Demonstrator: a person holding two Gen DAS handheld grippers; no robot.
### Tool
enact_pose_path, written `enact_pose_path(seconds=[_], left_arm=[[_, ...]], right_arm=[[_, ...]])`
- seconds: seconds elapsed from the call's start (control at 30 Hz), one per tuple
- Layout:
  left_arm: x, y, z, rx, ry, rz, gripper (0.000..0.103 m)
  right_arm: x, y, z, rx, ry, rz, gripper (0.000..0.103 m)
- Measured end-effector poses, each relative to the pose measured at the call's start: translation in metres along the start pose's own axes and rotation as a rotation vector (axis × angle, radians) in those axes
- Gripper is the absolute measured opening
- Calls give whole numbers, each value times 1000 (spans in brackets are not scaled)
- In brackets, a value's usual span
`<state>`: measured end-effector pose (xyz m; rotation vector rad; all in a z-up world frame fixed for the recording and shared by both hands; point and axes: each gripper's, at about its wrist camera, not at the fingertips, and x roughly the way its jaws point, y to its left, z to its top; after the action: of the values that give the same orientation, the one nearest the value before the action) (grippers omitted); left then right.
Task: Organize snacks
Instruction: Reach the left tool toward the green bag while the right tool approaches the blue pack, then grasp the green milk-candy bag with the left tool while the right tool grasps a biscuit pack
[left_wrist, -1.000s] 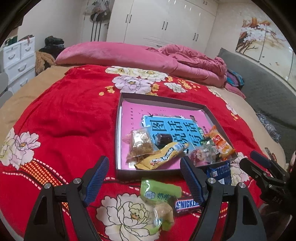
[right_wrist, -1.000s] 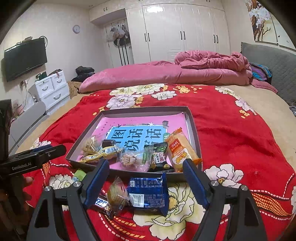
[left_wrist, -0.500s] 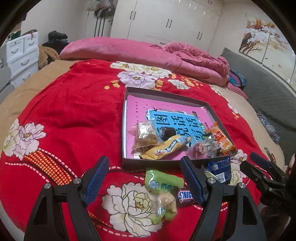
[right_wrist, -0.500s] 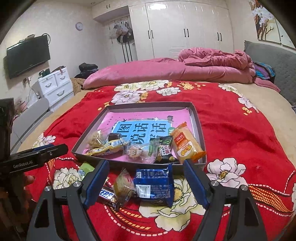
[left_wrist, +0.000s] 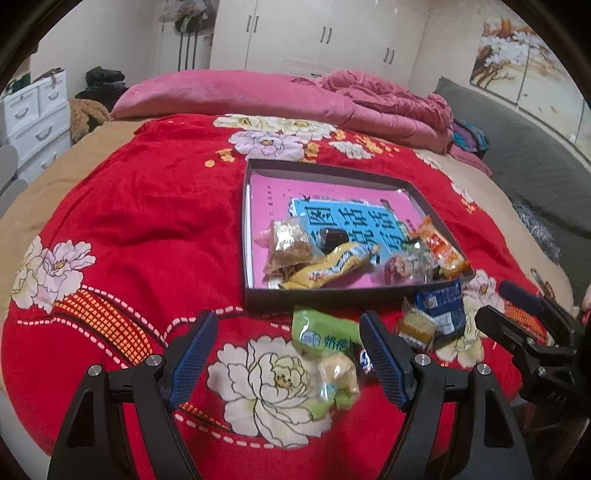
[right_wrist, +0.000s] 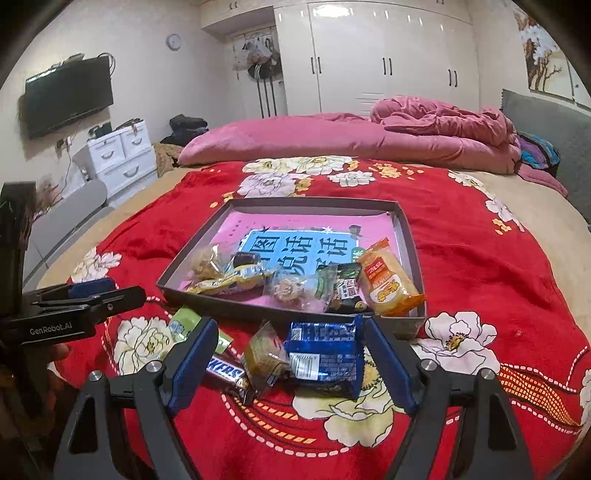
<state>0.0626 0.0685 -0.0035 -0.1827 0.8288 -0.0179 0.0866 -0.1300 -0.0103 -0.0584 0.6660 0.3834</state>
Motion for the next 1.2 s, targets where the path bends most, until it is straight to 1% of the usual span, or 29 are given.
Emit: enact_pose_path(seconds=[0.13,0.3,0.6,0.73,0.9,1.07,1.2], left_arm=[[3,-1,-6,26,31,-4,80],[13,-3,-12,45,92,-20,80],[26,-17,-23,111,172,-40,80],[36,-21,-28,131,217,-29,80],[41,-23,-30,141,234,-19,80],[46,-19,-29,125,243,-20,80],[48,-15,-28,111,242,-1,81]], right_arm=[[2,6,-3,-31,16,-5,81],[5,9,-7,-60,31,-11,81],[11,12,-14,-104,67,-20,81],[17,13,-19,-142,90,-30,81],[25,14,-21,-155,114,-37,81],[33,14,-22,-163,132,-47,81],[35,17,-22,-173,134,-47,81]])
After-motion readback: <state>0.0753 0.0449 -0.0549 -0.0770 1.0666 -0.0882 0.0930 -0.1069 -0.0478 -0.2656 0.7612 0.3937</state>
